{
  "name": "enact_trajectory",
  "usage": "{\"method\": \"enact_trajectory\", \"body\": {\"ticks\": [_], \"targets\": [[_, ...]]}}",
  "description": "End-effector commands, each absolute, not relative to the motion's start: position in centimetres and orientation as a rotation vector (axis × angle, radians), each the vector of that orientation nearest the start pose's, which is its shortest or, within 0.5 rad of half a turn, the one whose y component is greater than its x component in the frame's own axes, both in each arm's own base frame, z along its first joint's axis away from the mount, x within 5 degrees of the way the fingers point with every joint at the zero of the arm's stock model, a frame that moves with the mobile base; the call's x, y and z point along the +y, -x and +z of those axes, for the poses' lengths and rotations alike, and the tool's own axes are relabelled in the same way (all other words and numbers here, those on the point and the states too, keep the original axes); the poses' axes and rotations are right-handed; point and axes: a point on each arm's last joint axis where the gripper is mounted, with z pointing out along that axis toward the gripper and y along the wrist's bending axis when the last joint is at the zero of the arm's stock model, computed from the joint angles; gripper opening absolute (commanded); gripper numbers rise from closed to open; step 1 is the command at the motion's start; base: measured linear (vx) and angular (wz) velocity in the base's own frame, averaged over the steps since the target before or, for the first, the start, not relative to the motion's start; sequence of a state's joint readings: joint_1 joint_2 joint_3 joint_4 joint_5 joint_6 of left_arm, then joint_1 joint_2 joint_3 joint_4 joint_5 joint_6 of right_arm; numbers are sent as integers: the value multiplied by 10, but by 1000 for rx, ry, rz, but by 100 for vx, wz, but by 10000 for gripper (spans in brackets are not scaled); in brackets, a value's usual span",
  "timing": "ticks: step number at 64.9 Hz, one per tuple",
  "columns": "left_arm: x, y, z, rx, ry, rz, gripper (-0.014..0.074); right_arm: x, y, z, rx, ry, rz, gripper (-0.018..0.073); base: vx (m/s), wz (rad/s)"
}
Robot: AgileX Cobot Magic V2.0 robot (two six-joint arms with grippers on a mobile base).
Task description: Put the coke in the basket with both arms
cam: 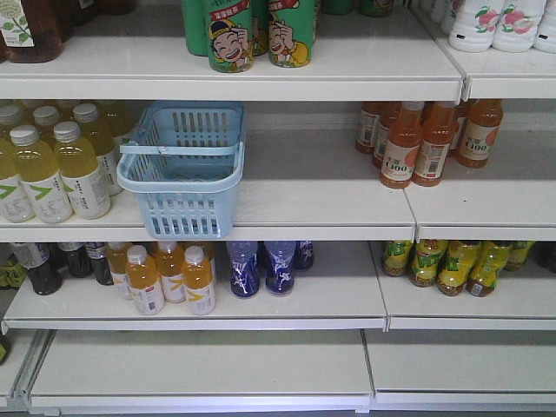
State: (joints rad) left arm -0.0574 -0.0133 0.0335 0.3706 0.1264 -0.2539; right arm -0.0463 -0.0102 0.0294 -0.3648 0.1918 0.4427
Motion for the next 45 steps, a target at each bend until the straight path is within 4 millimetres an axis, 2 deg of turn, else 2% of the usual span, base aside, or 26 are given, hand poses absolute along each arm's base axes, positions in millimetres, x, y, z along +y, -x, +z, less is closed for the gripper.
{"method": "enact_trajectory", "body": {"ticks": [1,10,16,23,28,35,45], "targets": [[-2,-56,199,1536,-108,43,-6,-7,-55,191,1605,-123,-26,-4,0,0],[-2,-56,201,1521,-52,-27,-6,-7,-55,191,1605,-123,-26,-4,0,0],[-3,-56,202,1501,164,-269,-6,-7,-55,191,1605,-123,-26,-4,0,0],[-3,-55,204,1440,495,-633,-6,-7,-55,191,1606,-124,-27,-4,0,0],[-3,-55,204,1400,645,-793,-6,-7,-55,191,1606,-124,-27,-4,0,0],[-3,-55,207,1345,676,-844,-6,-7,-55,191,1606,-124,-27,-4,0,0],[3,-52,224,1132,678,-916,-6,-7,-55,191,1606,-124,-27,-4,0,0]]}}
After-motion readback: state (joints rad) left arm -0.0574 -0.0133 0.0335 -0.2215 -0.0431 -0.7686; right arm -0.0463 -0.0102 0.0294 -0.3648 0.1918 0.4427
